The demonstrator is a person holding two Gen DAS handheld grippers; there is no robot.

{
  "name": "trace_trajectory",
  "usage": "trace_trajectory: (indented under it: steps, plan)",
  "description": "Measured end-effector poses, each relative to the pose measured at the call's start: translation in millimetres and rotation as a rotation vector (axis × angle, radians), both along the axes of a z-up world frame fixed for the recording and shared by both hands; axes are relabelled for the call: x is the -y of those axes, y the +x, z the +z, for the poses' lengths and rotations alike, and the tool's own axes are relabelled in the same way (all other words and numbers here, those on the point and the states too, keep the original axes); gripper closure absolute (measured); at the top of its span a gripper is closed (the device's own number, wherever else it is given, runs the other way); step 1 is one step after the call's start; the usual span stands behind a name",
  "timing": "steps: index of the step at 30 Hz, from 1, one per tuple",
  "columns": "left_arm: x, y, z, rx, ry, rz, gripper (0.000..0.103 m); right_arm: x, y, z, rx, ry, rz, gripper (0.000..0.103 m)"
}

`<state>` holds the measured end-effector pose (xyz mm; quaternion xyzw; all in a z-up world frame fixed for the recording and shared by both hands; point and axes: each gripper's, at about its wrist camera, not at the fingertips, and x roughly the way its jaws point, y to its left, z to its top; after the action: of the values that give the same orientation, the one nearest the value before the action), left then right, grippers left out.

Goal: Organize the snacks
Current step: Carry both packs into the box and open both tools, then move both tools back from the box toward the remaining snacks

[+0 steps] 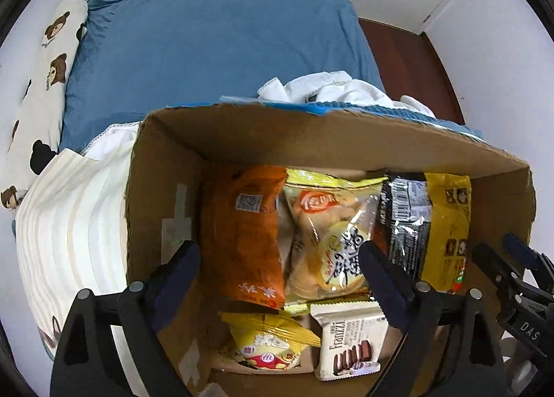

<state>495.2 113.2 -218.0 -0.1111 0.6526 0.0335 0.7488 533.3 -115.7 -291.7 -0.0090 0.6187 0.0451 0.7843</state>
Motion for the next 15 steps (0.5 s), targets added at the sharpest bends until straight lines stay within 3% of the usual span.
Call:
trace_trajectory:
  steps: [7, 13, 15]
  plan:
    - [14, -25, 23, 0.086, -0.002, -0.010, 0.009, -3, -35, 21, 0.040, 0.006, 0.019, 0.010]
    - [21, -74, 55, 0.208, 0.023, 0.013, 0.009, -2, -76, 37, 0.081, 0.019, 0.027, 0.010]
    - [22, -87, 65, 0.241, 0.032, 0.020, 0.009, -2, -91, 42, 0.098, 0.014, 0.025, 0.005]
